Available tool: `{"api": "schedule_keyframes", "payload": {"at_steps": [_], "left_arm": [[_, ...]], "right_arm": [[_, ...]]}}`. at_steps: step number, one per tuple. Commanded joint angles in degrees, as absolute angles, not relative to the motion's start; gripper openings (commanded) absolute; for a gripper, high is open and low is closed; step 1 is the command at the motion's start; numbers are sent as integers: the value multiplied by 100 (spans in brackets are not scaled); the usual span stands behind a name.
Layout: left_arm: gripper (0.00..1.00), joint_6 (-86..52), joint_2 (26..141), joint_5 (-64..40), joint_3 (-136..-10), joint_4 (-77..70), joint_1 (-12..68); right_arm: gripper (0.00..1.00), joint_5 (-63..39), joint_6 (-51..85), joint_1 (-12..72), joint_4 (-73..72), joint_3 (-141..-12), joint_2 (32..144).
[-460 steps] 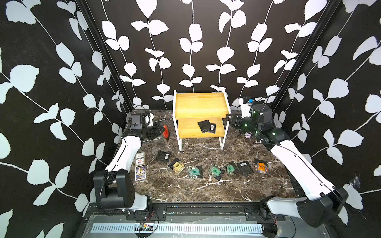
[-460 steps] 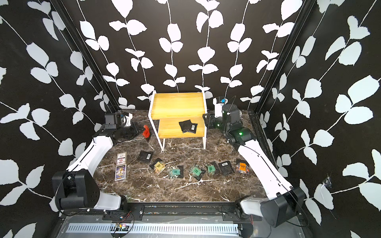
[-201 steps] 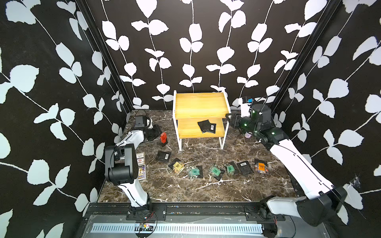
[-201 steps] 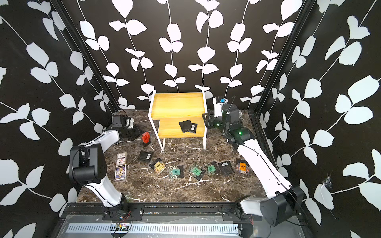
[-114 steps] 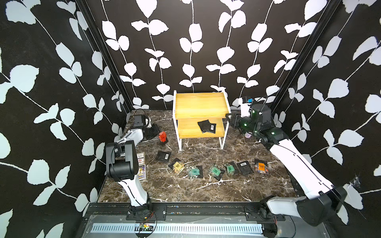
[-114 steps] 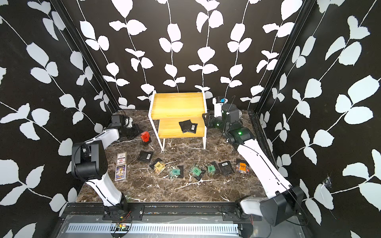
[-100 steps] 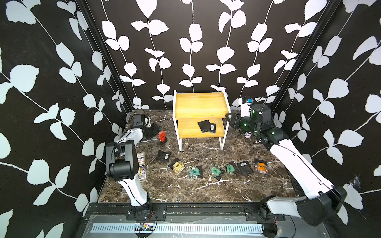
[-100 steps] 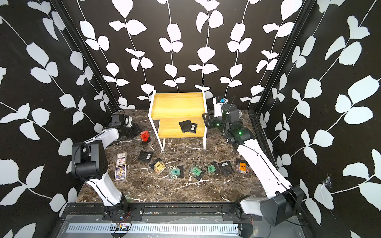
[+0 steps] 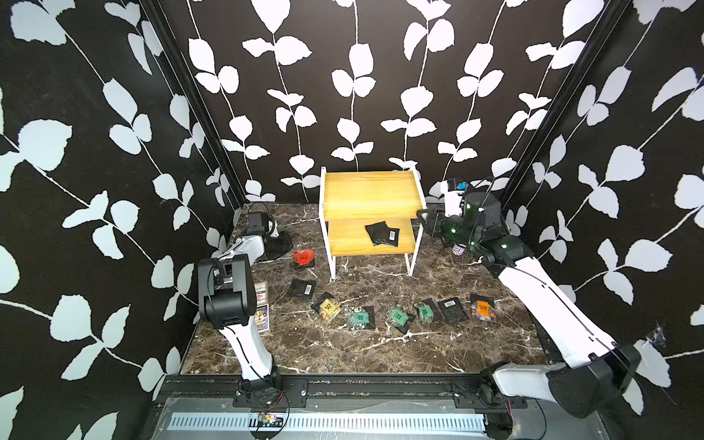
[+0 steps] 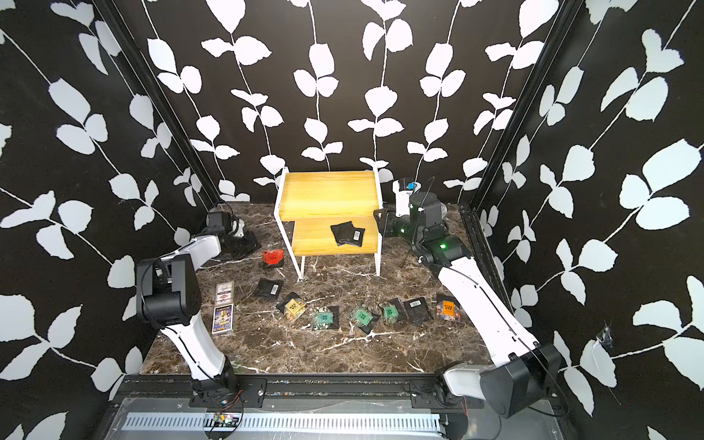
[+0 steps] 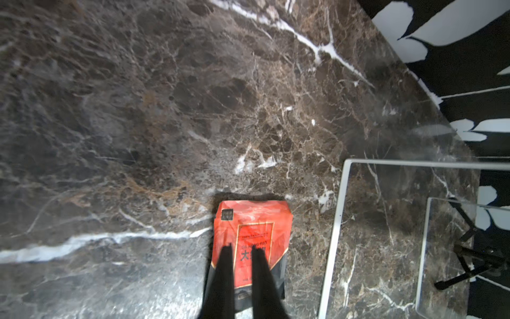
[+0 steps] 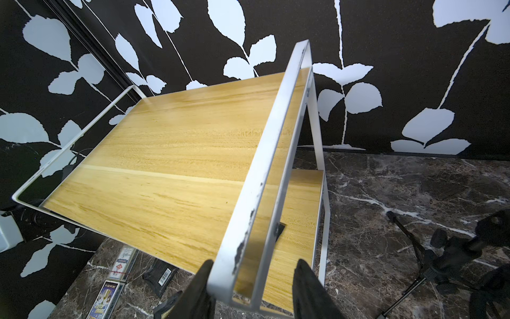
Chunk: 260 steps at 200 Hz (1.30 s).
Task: Remove the tea bags from the shelf
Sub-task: Place the tea bag at the center of the board.
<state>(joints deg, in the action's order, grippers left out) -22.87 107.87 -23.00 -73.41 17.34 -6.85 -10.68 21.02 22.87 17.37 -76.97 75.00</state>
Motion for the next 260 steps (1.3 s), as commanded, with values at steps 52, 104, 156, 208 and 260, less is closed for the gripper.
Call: {"api": "schedule_keyframes", "payload": {"at_steps": [52, 104, 156, 208, 260], "left_arm": [[35, -2646, 9751, -2823, -7081, 1839, -686], [46, -2720, 8907, -3113, -6636, 1978, -547], [59, -2712, 8068, -3094, -6236, 2101, -378], [64, -2990, 7246, -2918, -5648, 2027, -67], [63, -3291, 6663, -2799, -5115, 1942, 145]], "right_arm": [[48, -1030, 2005, 2277, 1757, -7647, 7538], [54, -1215, 1727, 2285, 1934, -7362, 7258], [60, -1459, 1264, 2500, 2107, -7154, 6921], [67, -1340, 542, 3259, 2197, -6856, 6793], [81, -1096, -517, 3892, 1470, -6084, 6720]]}}
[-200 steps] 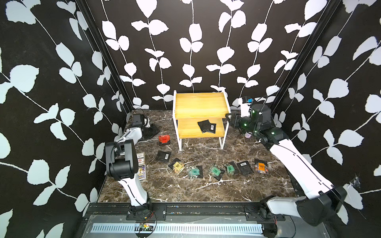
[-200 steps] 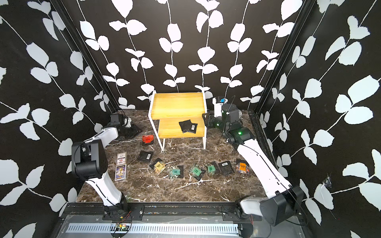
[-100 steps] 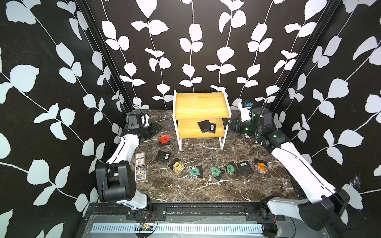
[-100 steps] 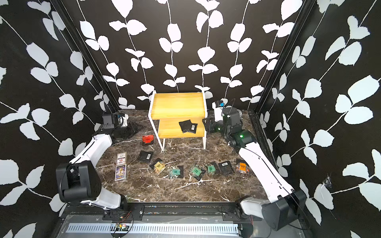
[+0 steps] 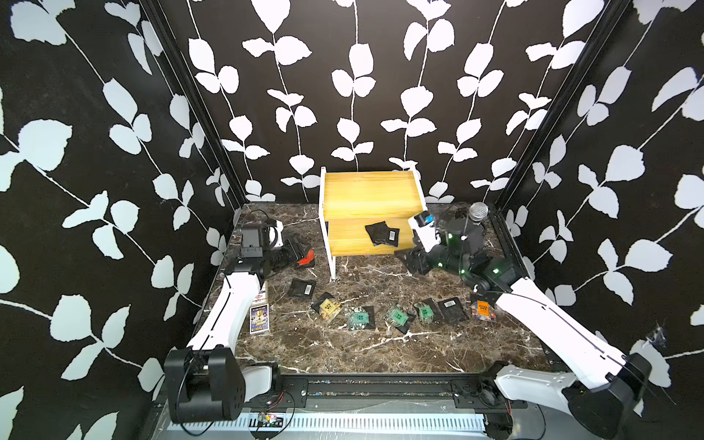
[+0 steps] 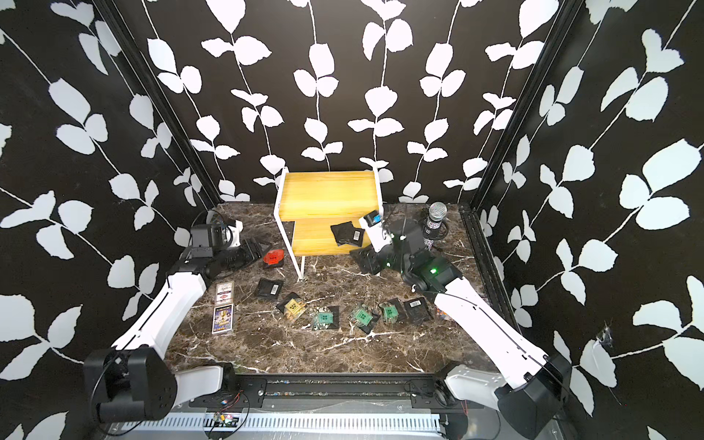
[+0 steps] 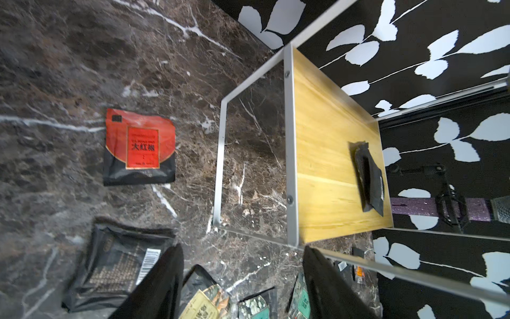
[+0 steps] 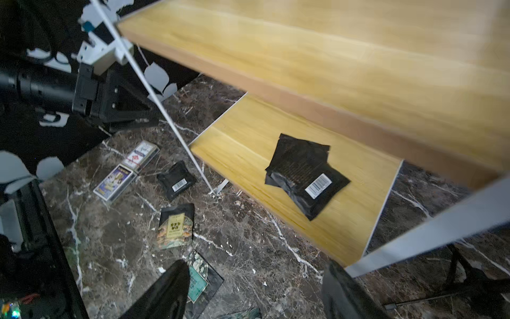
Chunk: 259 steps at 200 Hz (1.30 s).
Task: Remove the tea bags from the shelf
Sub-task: Place the tea bag at the center of the board, then pick up the tea bag from the shelf.
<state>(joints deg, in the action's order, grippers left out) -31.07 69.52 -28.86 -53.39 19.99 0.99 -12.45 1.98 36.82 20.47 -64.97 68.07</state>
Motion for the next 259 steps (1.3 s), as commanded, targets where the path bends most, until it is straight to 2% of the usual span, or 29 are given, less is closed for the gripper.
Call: {"api": "schedule_keyframes", "payload": {"at_steps": [1, 36, 50, 124, 190, 259], "left_arm": [[63, -3293, 6654, -2797, -5115, 1942, 143], [63, -3356, 6504, -2827, -4984, 1926, 145], [63, -3373, 6490, -2830, -4968, 1922, 149], [62, -3486, 6541, -2928, -4819, 1623, 173], [62, -3526, 6709, -2984, -4764, 1488, 176], [61, -3568, 6778, -2983, -4711, 1430, 176]], "right_arm": [[82, -1093, -540, 3906, 1447, -6061, 6722], [91, -1243, -1641, 4076, 403, -5321, 6760], [99, -1160, -1992, 4087, -76, -5054, 6772], [99, -572, -3288, 4069, -467, -5064, 7579], [99, -262, -3340, 3892, -634, -5520, 8271], [98, -371, -3384, 3710, -681, -5920, 8733]]}}
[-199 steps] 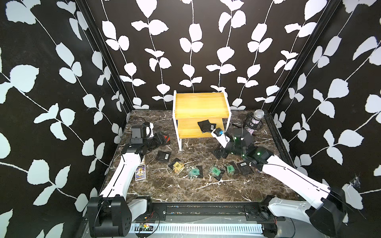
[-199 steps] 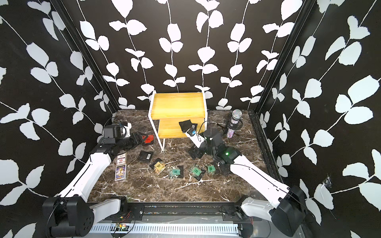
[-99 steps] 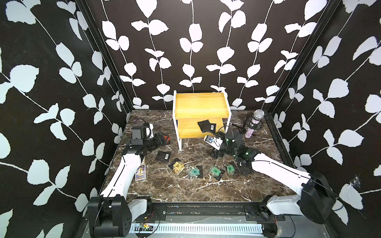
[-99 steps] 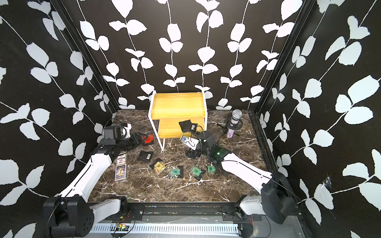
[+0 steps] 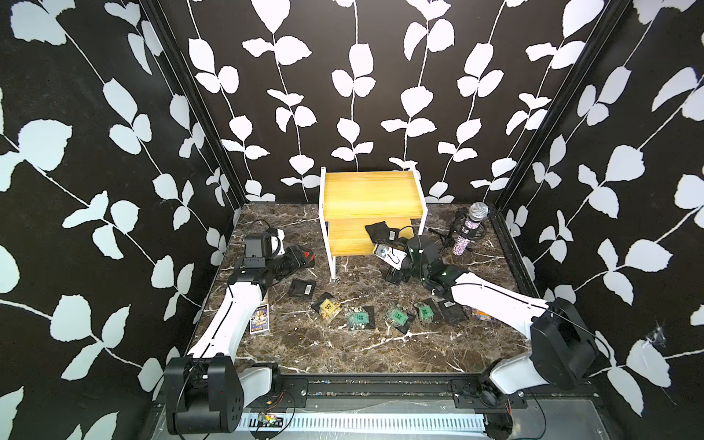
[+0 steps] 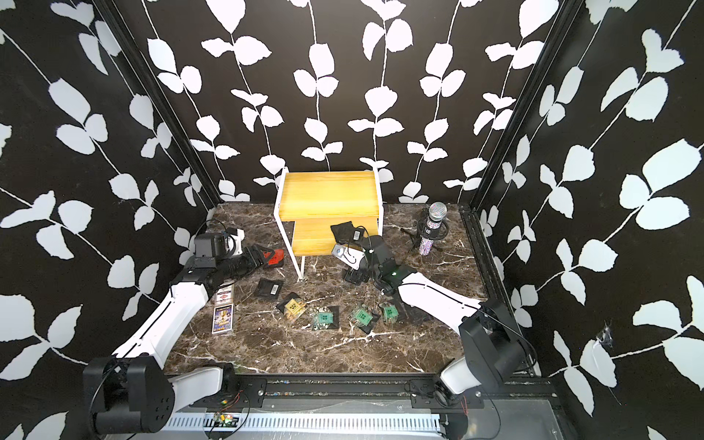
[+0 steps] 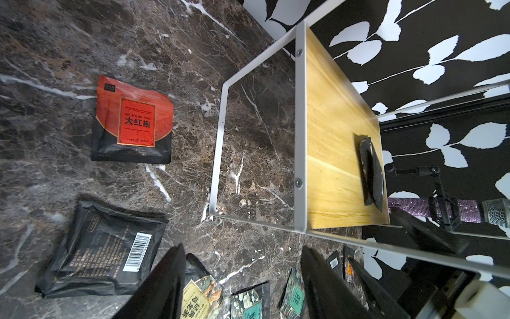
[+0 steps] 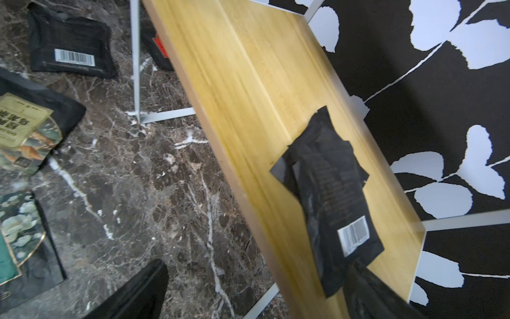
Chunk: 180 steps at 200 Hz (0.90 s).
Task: Remove the tea bags from the shelf
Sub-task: Pick up the tea bag from the shelf.
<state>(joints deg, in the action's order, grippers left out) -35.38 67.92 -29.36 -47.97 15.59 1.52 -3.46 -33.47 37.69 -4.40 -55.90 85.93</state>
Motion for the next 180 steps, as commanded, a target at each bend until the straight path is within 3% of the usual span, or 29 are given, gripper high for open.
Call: {"api": "schedule_keyframes", "payload": {"at_steps": [1, 127, 180], "left_arm": [[61, -3568, 6777, -2981, -4711, 1427, 176], [58, -3603, 6850, -2953, -4653, 1406, 176], [58, -3609, 6864, -2957, -4621, 1399, 178]], "right_arm": [[98, -379, -3384, 3705, -683, -5931, 8739], [91, -323, -3274, 3568, -632, -6433, 9439], [80, -316, -3182, 3569, -424, -6344, 9308]]}}
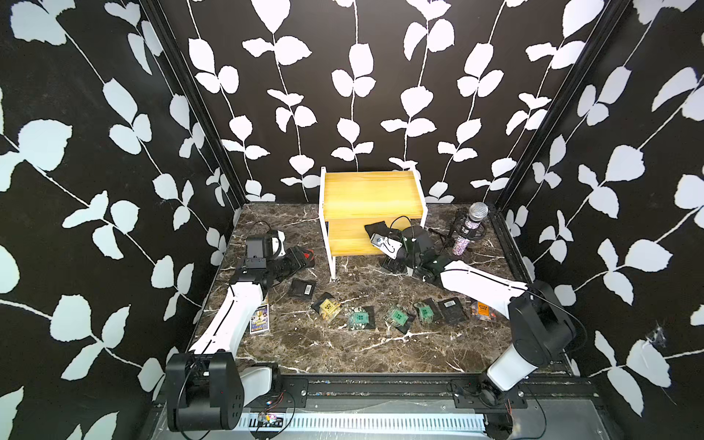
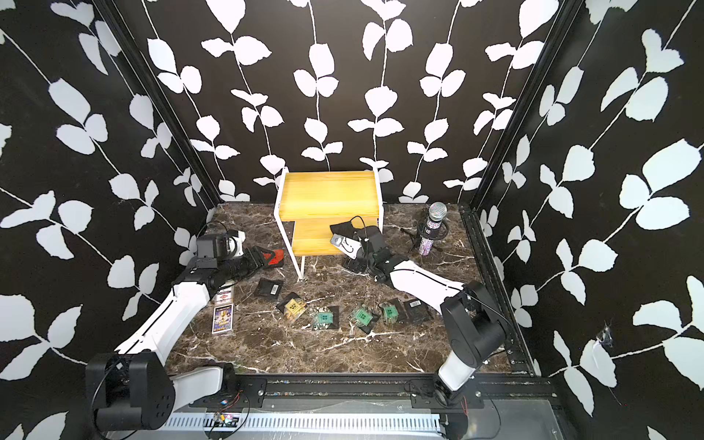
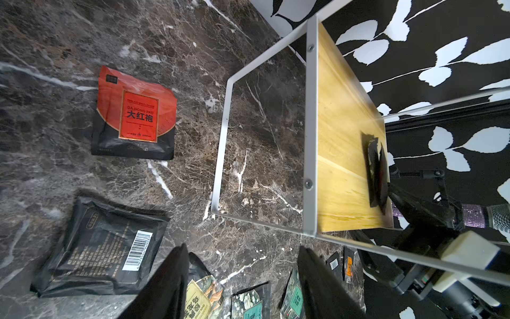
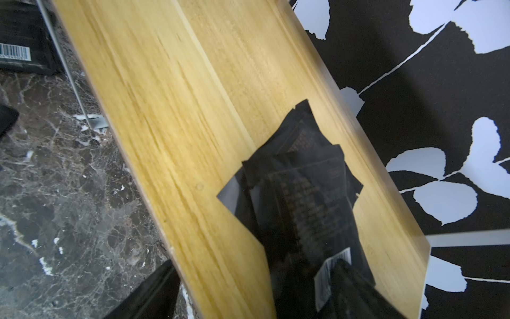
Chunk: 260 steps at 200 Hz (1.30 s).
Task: Remove the tea bags from the shelf
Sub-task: Pick up the tea bag from the shelf.
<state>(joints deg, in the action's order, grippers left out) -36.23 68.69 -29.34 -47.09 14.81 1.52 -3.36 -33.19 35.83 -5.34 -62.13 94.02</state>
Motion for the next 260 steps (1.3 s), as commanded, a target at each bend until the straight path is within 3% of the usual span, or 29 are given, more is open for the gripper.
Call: {"api": "schedule_keyframes", "payload": {"at_steps": [1, 111, 134, 147, 159, 186, 209, 260], "left_arm": [[58, -3610, 6860, -2960, -4618, 1398, 172], [57, -3663, 6861, -2997, -4636, 1371, 182], [57, -3663, 6836, -2991, -4626, 1396, 184], [57, -3665, 6818, -2997, -4623, 1411, 193], [57, -3653, 6808, -2997, -4634, 1414, 182], [57, -3654, 6797, -2992, -4640, 1431, 184], [57, -3649, 6777, -2997, -4614, 1424, 181], [57, -3639, 6706, -2953, -4537, 1459, 178]], "right_arm": [[79, -316, -3182, 3568, -419, -6341, 9299], [45, -301, -3076, 3665, -151, -5964, 8734], [44, -303, -3077, 3677, -143, -5919, 8718], [51, -382, -3115, 3683, -125, -5908, 8694], [69, -388, -3136, 3691, -264, -5836, 8663], [84, -382, -3323, 3703, -445, -5809, 8683], [90, -375, -3498, 3696, -512, -5885, 8800], [93, -294, -3691, 3685, -607, -6211, 9131]]}}
